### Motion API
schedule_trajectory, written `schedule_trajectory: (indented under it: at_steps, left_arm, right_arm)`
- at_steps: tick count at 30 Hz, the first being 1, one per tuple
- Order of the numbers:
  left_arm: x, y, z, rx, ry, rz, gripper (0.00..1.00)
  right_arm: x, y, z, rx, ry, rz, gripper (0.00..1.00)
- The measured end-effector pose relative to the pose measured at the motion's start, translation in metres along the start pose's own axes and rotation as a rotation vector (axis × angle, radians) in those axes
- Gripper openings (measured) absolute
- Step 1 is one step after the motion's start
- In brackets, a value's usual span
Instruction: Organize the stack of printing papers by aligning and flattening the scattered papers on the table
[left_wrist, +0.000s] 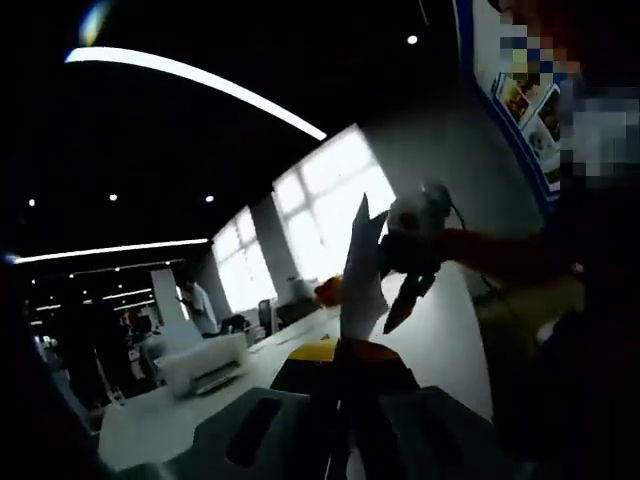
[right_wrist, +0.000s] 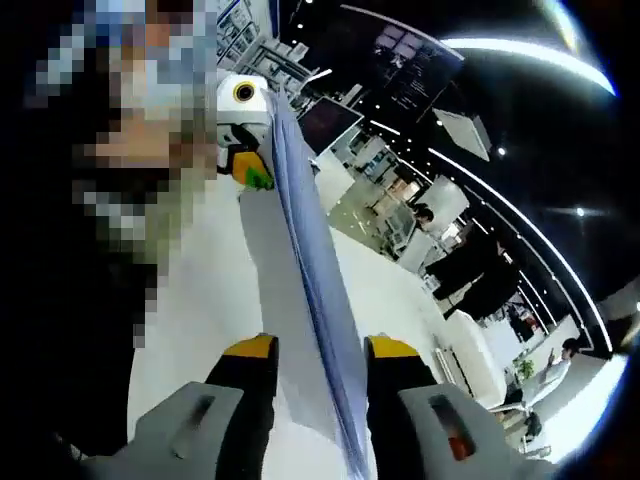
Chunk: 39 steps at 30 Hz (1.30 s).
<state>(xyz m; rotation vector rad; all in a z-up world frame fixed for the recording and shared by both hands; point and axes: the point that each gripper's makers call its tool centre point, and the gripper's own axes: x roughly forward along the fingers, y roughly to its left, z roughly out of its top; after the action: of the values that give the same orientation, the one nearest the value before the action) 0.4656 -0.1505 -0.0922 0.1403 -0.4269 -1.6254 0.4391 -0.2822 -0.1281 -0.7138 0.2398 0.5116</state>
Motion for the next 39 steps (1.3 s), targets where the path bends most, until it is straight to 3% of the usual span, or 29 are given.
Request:
schedule_trajectory:
  at_steps: [2, 4, 6, 7, 9, 11, 14, 15, 16, 18, 20, 23, 25, 27, 30, 31, 33, 34, 39]
  left_arm:
    - [-0.01, 0.002, 0.014, 0.005, -0.071, 0.001, 0.05]
    - [-0.02, 0.003, 0.025, 0.002, -0.137, 0.0, 0.05]
    - [-0.029, 0.006, 0.03, -0.002, -0.172, 0.016, 0.05]
    - [-0.033, 0.009, 0.032, -0.023, -0.193, 0.023, 0.05]
    - [-0.038, 0.013, 0.032, -0.076, -0.221, 0.033, 0.05]
    - [-0.041, 0.019, 0.028, -0.095, -0.222, 0.048, 0.05]
    - [-0.044, 0.031, 0.011, -0.157, -0.195, 0.099, 0.05]
    - [-0.045, 0.036, 0.009, -0.174, -0.21, 0.115, 0.05]
    - [-0.046, 0.039, 0.006, -0.205, -0.221, 0.126, 0.05]
    - [-0.045, 0.045, -0.003, -0.228, -0.221, 0.145, 0.05]
    - [-0.041, 0.051, -0.014, -0.216, -0.201, 0.196, 0.06]
    - [-0.032, 0.058, -0.037, -0.183, -0.16, 0.277, 0.06]
    - [-0.026, 0.06, -0.051, -0.187, -0.14, 0.301, 0.06]
    - [-0.022, 0.059, -0.061, -0.222, -0.15, 0.299, 0.06]
    - [-0.021, 0.053, -0.075, -0.227, -0.144, 0.315, 0.09]
    - [-0.023, 0.048, -0.093, -0.259, -0.088, 0.315, 0.12]
    - [-0.023, 0.043, -0.1, -0.264, -0.068, 0.306, 0.13]
    - [-0.024, 0.039, -0.104, -0.263, -0.058, 0.297, 0.13]
    - [-0.028, 0.038, -0.093, -0.25, -0.048, 0.291, 0.2]
  right_arm:
    - [-0.008, -0.026, -0.001, 0.076, -0.112, -0.114, 0.52]
    - [-0.013, -0.039, -0.006, 0.169, -0.237, -0.151, 0.65]
    - [-0.016, -0.047, -0.016, 0.313, -0.341, -0.15, 0.75]
    - [-0.015, -0.048, -0.025, 0.395, -0.355, -0.139, 0.78]
    - [-0.01, -0.043, -0.034, 0.507, -0.412, -0.087, 0.79]
    - [-0.011, -0.037, -0.03, 0.528, -0.478, -0.08, 0.67]
    - [-0.021, -0.022, -0.01, 0.579, -0.601, -0.007, 0.22]
    - [-0.023, -0.026, -0.009, 0.596, -0.624, -0.021, 0.08]
    - [-0.025, -0.028, -0.006, 0.604, -0.645, -0.027, 0.02]
    - [-0.022, -0.031, -0.007, 0.622, -0.616, -0.041, 0.0]
    - [-0.019, -0.038, -0.01, 0.598, -0.564, -0.127, 0.0]
    - [-0.011, -0.037, -0.015, 0.43, -0.434, -0.275, 0.0]
    - [-0.005, -0.028, -0.018, 0.333, -0.395, -0.307, 0.0]
    - [-0.004, -0.019, -0.017, 0.297, -0.396, -0.327, 0.0]
    - [-0.001, -0.003, -0.022, 0.306, -0.413, -0.276, 0.0]
    - [0.003, 0.002, -0.04, 0.352, -0.35, -0.282, 0.03]
    - [0.005, 0.005, -0.047, 0.373, -0.334, -0.269, 0.15]
    - [0.006, 0.007, -0.05, 0.389, -0.329, -0.255, 0.16]
    - [-0.003, 0.005, -0.044, 0.408, -0.362, -0.237, 0.18]
